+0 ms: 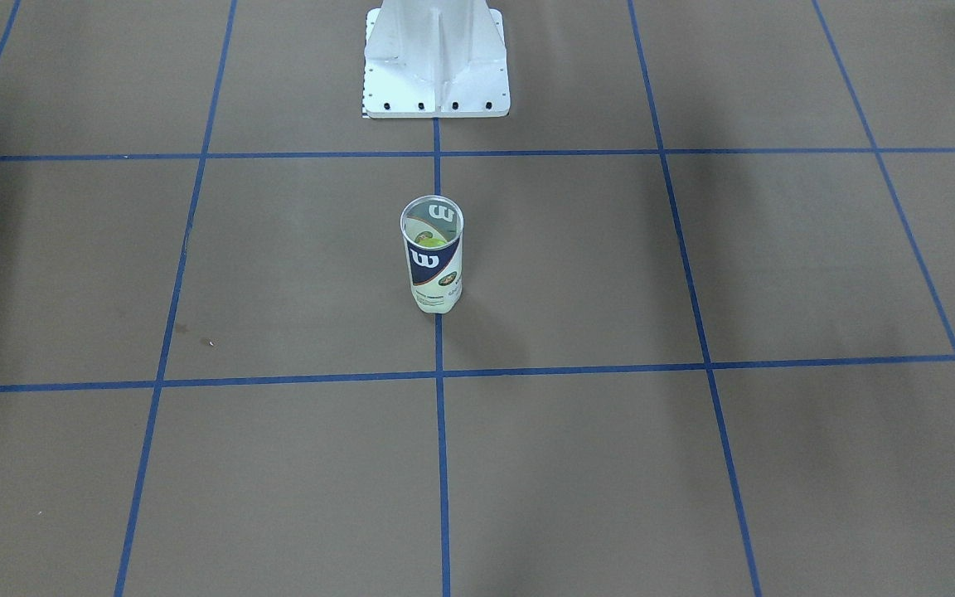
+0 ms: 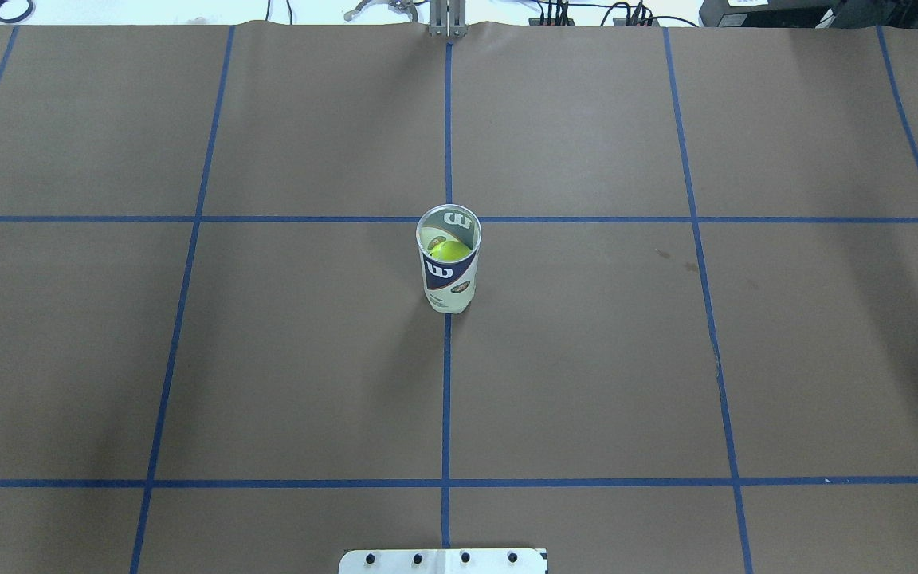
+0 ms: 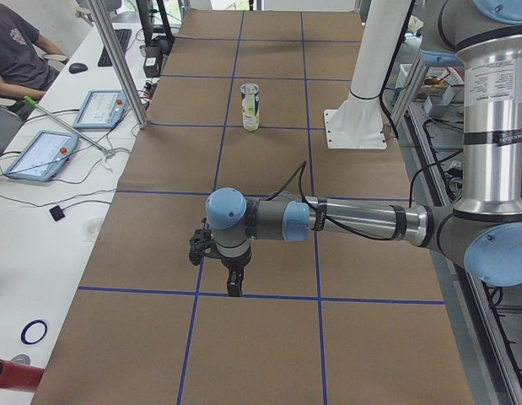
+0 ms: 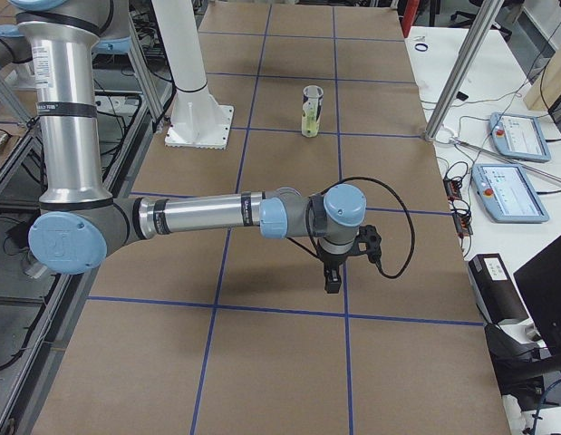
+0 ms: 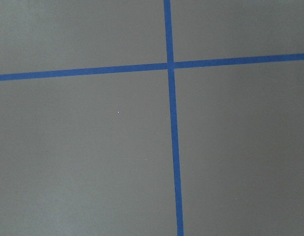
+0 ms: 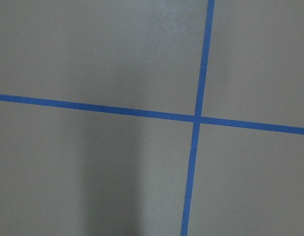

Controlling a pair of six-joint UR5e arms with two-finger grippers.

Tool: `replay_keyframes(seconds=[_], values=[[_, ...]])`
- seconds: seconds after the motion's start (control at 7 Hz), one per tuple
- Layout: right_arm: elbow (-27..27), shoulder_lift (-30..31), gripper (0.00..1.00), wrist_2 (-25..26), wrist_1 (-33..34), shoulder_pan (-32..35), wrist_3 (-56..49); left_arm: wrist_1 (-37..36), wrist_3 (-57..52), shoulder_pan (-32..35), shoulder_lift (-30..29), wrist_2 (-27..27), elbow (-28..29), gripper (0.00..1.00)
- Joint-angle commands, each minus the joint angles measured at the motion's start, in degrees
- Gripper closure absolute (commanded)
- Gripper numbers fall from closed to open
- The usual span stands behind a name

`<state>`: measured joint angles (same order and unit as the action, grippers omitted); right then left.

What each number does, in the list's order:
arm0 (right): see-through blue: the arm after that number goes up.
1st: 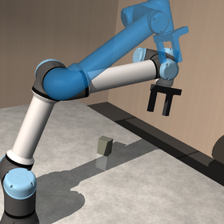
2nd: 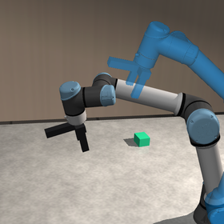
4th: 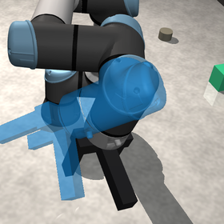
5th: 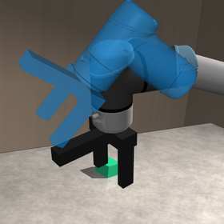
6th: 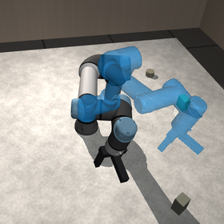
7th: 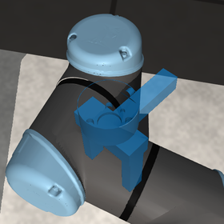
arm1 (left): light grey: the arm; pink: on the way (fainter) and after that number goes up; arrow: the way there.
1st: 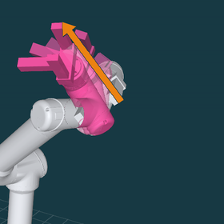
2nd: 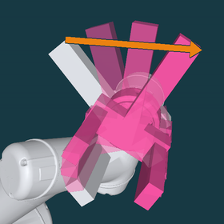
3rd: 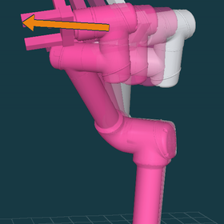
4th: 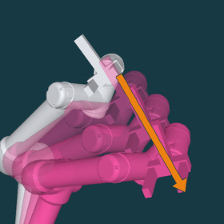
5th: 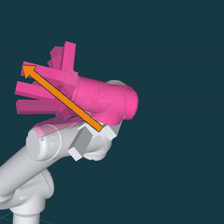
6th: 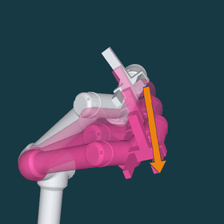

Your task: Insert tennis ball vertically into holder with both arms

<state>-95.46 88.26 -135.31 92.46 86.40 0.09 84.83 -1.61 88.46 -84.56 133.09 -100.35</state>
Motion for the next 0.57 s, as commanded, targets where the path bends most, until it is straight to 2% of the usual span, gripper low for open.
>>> replay_keyframes(seconds=[0.0,0.43], values=[[-0.25,0.07,0.01,0.13,0.00,0.00,0.00,0.50,0.29,0.14,0.00,0.06,0.06,0.01],[-0.33,-0.02,0.01,-0.13,0.00,0.00,0.09,1.21,-0.50,0.14,-0.17,-0.20,0.59,0.01]])
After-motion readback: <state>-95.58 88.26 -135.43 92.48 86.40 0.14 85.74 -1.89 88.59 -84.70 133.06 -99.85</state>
